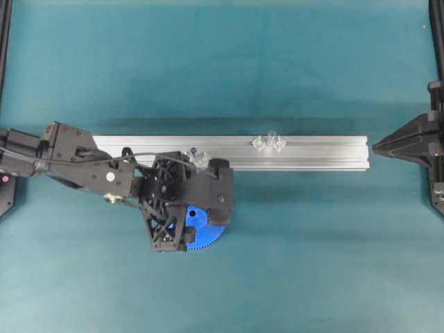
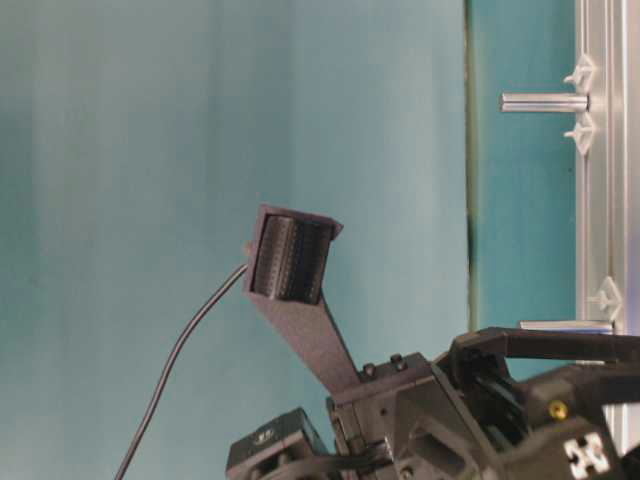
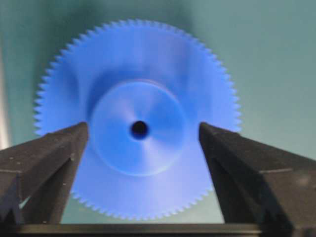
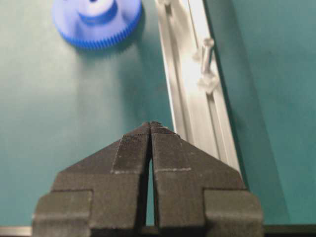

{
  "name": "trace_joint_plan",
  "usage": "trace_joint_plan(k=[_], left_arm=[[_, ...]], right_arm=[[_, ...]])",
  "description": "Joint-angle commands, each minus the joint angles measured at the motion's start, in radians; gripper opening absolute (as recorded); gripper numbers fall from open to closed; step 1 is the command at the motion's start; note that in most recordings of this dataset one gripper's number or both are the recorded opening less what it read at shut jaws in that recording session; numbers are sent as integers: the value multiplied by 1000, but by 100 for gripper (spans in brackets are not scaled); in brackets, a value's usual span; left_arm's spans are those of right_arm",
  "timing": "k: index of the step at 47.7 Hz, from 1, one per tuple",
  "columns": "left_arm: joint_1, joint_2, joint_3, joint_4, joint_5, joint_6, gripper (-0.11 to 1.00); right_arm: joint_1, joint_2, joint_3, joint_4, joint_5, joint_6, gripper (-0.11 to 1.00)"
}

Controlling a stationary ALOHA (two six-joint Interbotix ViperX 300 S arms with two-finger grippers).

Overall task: Find the location of the shaft and insert the large gear.
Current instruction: 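Close the left gripper on the blue gear hub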

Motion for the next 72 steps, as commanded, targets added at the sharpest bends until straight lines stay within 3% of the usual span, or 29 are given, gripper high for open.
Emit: trace_joint_plan(k=[1, 23, 72], left_arm=[[12, -9, -17, 3, -5, 0, 93], [-25, 6, -20, 3, -3, -28, 93], [-6, 43, -21, 3, -12, -49, 93]], right_arm=[[-2, 5, -12, 0, -29, 11, 2], [-2, -8, 2, 0, -34, 12, 2], [-2, -26, 6, 5, -31, 12, 2]])
